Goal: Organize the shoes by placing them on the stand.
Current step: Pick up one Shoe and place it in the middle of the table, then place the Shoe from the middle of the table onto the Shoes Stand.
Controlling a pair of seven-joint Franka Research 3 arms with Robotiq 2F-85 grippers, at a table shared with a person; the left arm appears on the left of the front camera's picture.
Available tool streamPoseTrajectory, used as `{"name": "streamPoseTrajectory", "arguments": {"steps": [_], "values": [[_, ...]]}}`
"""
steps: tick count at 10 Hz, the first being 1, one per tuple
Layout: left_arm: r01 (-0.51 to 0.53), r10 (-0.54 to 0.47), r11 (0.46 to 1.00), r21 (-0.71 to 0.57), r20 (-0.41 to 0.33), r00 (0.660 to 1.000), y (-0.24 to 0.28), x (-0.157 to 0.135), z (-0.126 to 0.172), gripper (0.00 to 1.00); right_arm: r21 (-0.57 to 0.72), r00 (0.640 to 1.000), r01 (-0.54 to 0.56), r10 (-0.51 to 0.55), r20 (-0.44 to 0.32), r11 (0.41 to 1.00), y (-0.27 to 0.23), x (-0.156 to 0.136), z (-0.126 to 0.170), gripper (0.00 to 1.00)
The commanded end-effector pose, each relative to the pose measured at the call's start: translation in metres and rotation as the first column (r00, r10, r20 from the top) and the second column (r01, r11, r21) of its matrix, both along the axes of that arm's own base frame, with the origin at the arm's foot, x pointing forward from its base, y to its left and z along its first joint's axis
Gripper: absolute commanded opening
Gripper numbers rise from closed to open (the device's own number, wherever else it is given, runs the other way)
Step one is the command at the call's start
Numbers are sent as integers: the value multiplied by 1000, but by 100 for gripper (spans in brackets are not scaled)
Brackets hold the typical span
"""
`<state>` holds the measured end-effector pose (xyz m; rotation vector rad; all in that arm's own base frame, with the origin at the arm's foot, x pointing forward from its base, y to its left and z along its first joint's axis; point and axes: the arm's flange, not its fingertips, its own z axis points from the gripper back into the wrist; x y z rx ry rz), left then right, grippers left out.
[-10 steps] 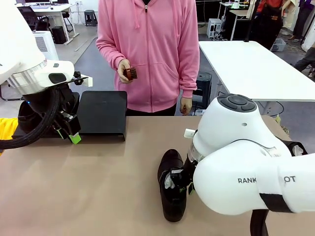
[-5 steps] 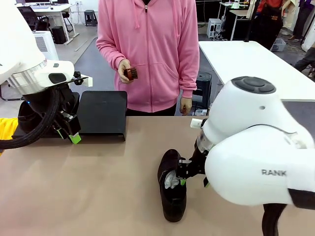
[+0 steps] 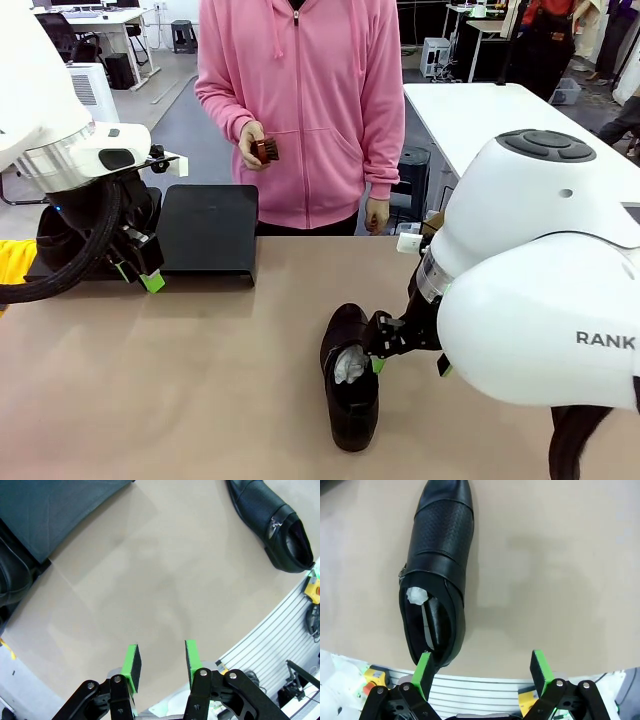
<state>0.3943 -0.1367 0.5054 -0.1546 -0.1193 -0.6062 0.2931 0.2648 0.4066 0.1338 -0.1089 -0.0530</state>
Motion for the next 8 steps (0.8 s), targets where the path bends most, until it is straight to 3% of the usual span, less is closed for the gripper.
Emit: {"name": "streamPoseTrajectory", "arguments": {"steps": [1,8], "values": [[4,-4,1000,-17,6,1000,3,-2,0,49,6,1000,21,-21,11,1000,4,3,-5,100],[4,-4,1000,-17,6,1000,3,-2,0,49,0,1000,1,-1,-2,1000,1,1,-3,100]]}}
